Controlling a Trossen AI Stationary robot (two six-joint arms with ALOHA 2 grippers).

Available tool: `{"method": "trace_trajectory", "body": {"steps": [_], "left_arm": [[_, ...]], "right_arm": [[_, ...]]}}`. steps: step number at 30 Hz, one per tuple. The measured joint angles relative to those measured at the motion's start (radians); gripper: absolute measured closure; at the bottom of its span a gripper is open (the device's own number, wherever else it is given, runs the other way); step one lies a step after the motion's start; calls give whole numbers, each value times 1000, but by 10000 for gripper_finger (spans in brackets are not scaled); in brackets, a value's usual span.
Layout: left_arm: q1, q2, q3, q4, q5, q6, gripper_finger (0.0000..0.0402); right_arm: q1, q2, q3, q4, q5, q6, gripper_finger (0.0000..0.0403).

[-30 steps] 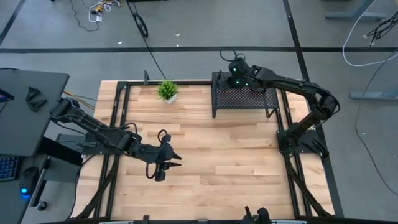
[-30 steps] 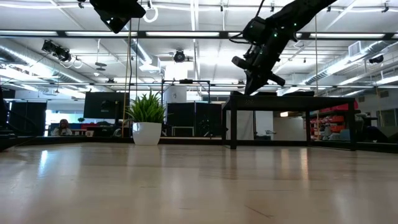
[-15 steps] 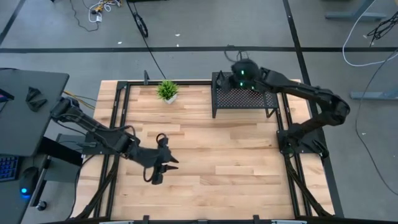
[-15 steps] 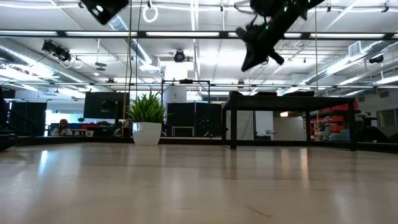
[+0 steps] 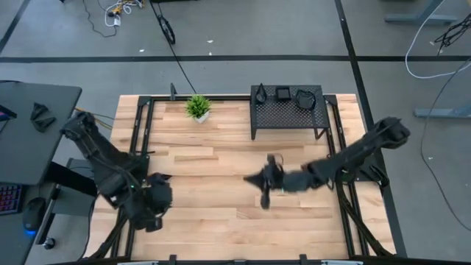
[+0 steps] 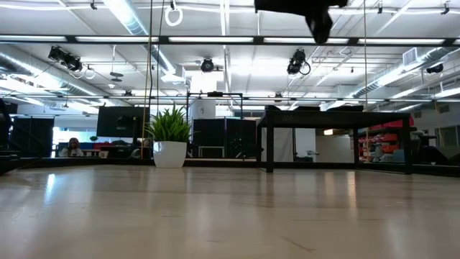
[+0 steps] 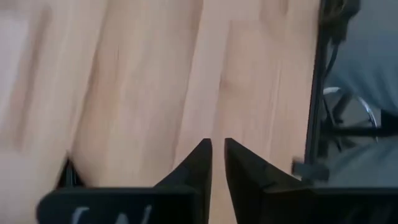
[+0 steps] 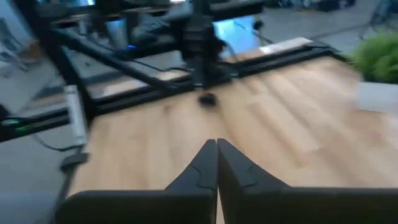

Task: Pick & Place Mini shaped plates
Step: Stack the black drop-shaped plate on top of the black drop-shaped plate on the shelf

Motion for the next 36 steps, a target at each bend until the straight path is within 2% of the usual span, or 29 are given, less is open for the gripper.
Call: {"method": "trace_trajectory", "body": {"steps": [3, 7, 10, 12, 14, 18, 20, 22, 28, 36], "left_arm": [[-52, 1, 0, -80, 33, -127, 367], [-79, 2, 0, -177, 21, -242, 371], [-36, 2, 0, -322, 38, -380, 353], [15, 0, -17, -357, 36, -402, 332], [77, -2, -55, -351, 53, -364, 306], [236, 2, -187, -272, 223, -188, 262], [319, 6, -255, -208, 279, -82, 250], [382, 6, -306, -180, 288, 3, 245], [505, 6, -428, -117, 299, 294, 262], [556, 5, -540, 16, 294, 584, 304]], "right_arm": [[102, 76, -67, 187, 65, 0, 400], [178, 166, -93, 279, 111, 78, 401], [197, 225, -93, 305, 114, 127, 400], [201, 254, -93, 337, 114, 144, 399], [201, 272, -92, 358, 114, 151, 399], [196, 284, -92, 420, 115, 124, 399], [194, 284, -92, 449, 116, 95, 399], [193, 284, -92, 478, 116, 66, 399], [193, 284, -92, 509, 116, 35, 399], [193, 284, -92, 509, 115, 38, 399]]}}
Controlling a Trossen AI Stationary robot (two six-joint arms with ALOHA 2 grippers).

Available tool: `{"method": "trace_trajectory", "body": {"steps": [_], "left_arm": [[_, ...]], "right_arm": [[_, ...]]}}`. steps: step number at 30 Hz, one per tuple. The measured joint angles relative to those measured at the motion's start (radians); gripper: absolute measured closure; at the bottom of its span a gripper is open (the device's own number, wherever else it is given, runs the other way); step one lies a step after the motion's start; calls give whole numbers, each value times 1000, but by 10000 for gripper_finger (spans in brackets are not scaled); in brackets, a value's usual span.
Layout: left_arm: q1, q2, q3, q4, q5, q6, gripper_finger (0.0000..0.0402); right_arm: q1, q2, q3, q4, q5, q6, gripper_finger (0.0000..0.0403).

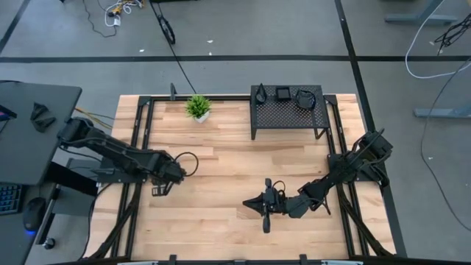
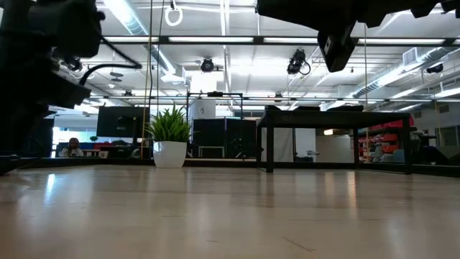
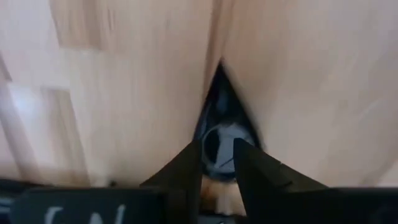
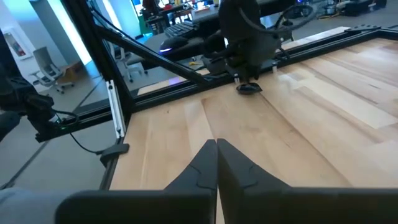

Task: Pick & Place Mini shaped plates
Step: Stack the black drop-shaped plate on top of the black drop-shaped plate on the shelf

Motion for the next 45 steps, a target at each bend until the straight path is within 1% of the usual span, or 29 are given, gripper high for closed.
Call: {"method": "trace_trajectory", "body": {"steps": [2, 6, 12, 16, 22, 28, 34, 37, 41, 43, 45], "left_arm": [[13, 1, -20, -2, -11, 10, 315], [33, 1, -19, 8, -15, 1, 329], [65, 1, -24, 19, -24, -6, 332], [92, 1, -30, 40, 18, 10, 332], [100, 3, -31, 66, 32, 19, 332], [100, 70, -31, 150, 35, 19, 333], [97, 109, -31, 195, 90, 24, 334], [97, 107, -30, 193, 130, 27, 346], [97, 105, -30, 178, 184, 28, 373], [97, 105, -30, 179, 193, 34, 389], [97, 105, -30, 178, 194, 34, 396]], "right_arm": [[0, 0, 0, 0, 0, 0, 399], [0, 0, 0, 0, 0, 0, 399], [0, 0, 0, -2, -1, 0, 399], [0, 0, 0, -3, -1, 0, 399], [0, 0, 0, -4, -1, -3, 399], [0, 0, 0, -6, -1, -4, 399], [0, 0, 0, -17, -2, -2, 399], [0, 0, 0, -21, -2, -1, 399], [0, 0, 0, -21, -2, -2, 399], [0, 0, 0, -21, -2, -3, 399], [0, 0, 0, -21, -2, -3, 399]]}}
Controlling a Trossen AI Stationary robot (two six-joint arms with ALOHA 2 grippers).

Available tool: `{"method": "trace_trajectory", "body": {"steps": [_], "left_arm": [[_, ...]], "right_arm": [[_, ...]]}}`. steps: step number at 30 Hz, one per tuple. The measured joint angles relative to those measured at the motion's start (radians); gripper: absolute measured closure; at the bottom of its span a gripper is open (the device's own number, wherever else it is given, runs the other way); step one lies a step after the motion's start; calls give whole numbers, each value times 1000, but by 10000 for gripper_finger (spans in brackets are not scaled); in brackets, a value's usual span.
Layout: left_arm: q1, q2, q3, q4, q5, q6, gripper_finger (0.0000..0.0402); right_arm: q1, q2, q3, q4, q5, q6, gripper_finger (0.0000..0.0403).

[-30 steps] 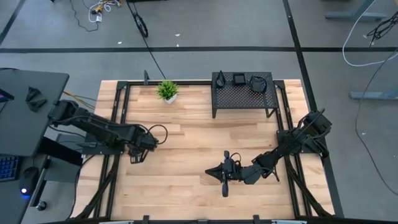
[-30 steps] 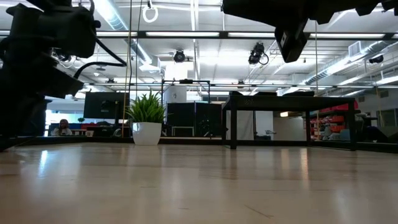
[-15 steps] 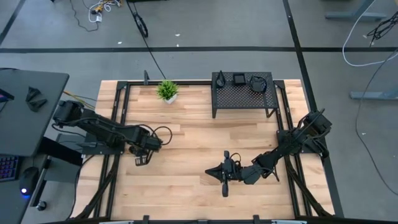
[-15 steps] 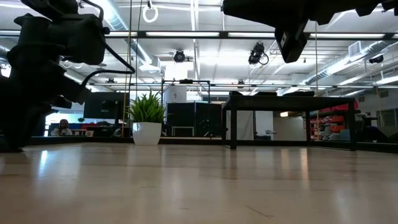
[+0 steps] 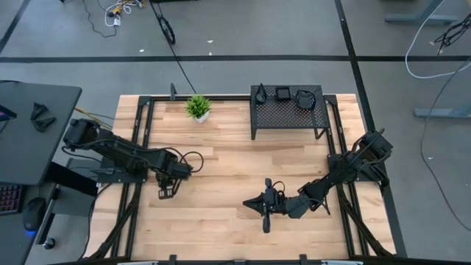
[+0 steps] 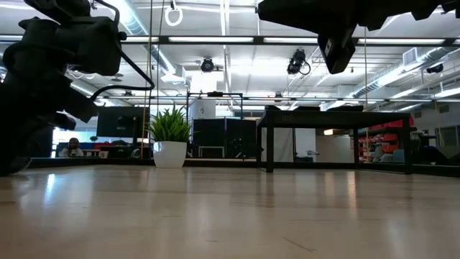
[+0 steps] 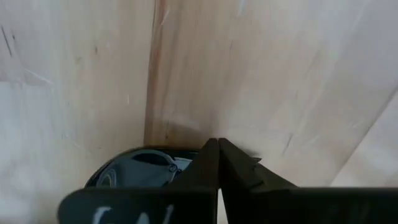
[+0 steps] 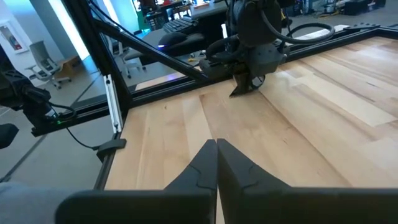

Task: Pick & Place Mini shaped plates
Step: Stack the black drop-shaped plate on top of the black drop-shaped plate on the shelf

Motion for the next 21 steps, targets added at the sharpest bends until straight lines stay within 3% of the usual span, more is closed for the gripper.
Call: {"method": "trace_trajectory", "body": {"steps": [11, 16, 21], "left_arm": [[0, 0, 165, -107, -54, 65, 397], [-1, 0, 255, -255, -115, 203, 393], [-1, 47, 288, -337, -164, 470, 334]], "right_arm": [[0, 0, 0, 0, 0, 0, 399], [0, 0, 0, 0, 0, 0, 399], [-4, 0, 0, 0, 0, 0, 399]]}}
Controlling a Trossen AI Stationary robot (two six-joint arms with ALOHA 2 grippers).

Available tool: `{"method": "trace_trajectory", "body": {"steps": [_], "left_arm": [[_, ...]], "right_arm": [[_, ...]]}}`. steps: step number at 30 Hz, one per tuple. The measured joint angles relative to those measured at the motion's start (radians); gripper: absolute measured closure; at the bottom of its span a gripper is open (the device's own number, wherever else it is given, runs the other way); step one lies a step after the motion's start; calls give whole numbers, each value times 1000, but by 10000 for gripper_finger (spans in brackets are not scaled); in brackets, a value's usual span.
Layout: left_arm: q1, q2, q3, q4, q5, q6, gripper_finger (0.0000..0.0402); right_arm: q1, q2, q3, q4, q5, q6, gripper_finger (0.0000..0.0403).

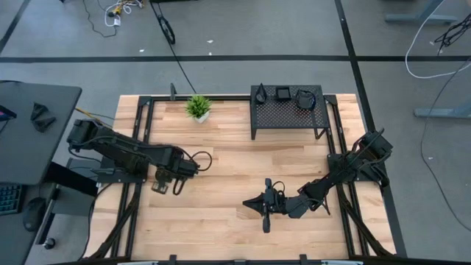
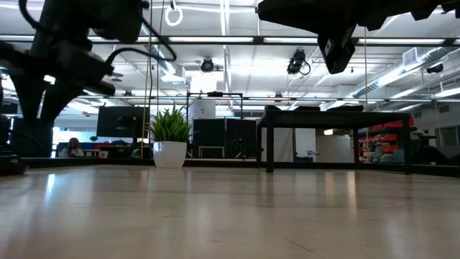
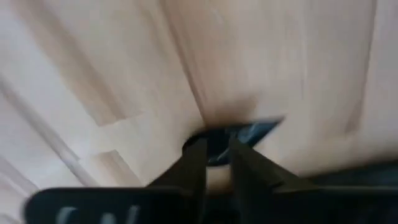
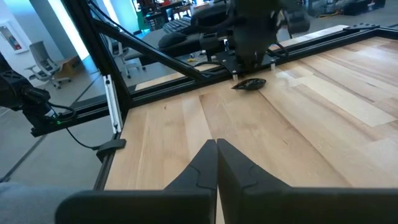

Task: Pick & Place Mini shaped plates
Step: Stack the black drop-shaped plate on top of the black drop-shaped plate on the shelf

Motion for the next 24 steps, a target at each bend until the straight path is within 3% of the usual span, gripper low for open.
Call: {"method": "trace_trajectory", "body": {"steps": [5, 9, 14, 24], "left_arm": [[-21, 103, 1, -5, -22, 329, 269], [-50, 170, 0, -18, -37, 514, 250], [-80, 227, 0, 6, -72, 625, 264], [-93, 285, -41, 24, -54, 677, 306]], "right_arm": [[-3, 0, 0, -1, 0, 4, 399], [-3, 0, 0, -1, 0, 5, 399], [-3, 0, 0, -1, 0, 4, 399], [-3, 0, 0, -2, -3, 7, 399]]}}
